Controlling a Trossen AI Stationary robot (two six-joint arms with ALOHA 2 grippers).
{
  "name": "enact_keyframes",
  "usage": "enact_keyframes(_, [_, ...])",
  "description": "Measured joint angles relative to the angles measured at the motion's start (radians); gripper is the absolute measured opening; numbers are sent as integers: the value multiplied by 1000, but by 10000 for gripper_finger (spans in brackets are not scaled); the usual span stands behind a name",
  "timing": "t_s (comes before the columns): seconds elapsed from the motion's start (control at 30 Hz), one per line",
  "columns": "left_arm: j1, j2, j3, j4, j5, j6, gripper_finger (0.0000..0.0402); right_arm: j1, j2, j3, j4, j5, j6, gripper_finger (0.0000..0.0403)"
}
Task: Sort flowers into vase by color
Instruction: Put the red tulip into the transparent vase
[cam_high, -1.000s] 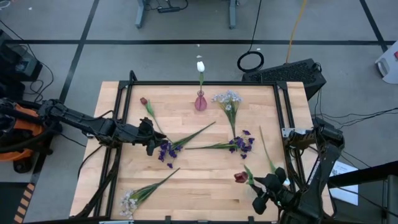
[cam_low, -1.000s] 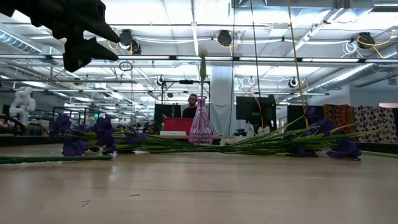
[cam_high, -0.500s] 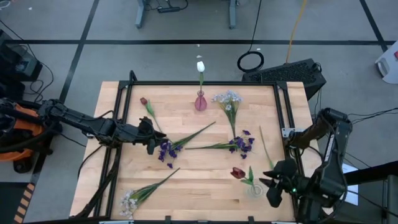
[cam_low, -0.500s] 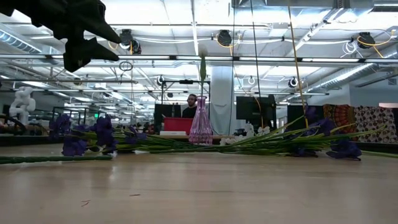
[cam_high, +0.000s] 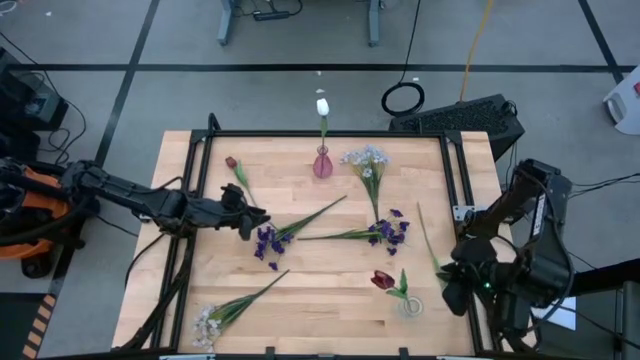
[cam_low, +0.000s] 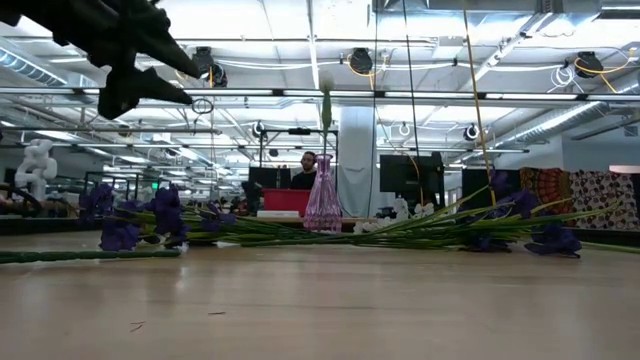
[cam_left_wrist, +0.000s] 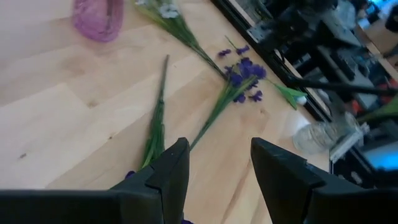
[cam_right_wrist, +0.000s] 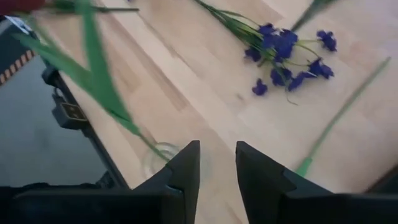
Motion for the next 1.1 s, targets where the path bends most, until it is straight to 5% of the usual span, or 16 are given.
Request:
enact_keyframes(0.27, [135,19,0,-138,1,-140,178,-8,-134,-226,-1,-129,199,47])
enact_keyframes(0.5, [355,94,0,-212,99,-155,178,-50,-245,-381,65,-124,258,29])
enact_keyframes(0.83, [724,310,0,-276,387,-176,178,-137,-280,-431,85,-121,255,28])
enact_keyframes(1.1, [840,499,19,-254,451,-23,178,-175,-280,-431,88,-120,247,27])
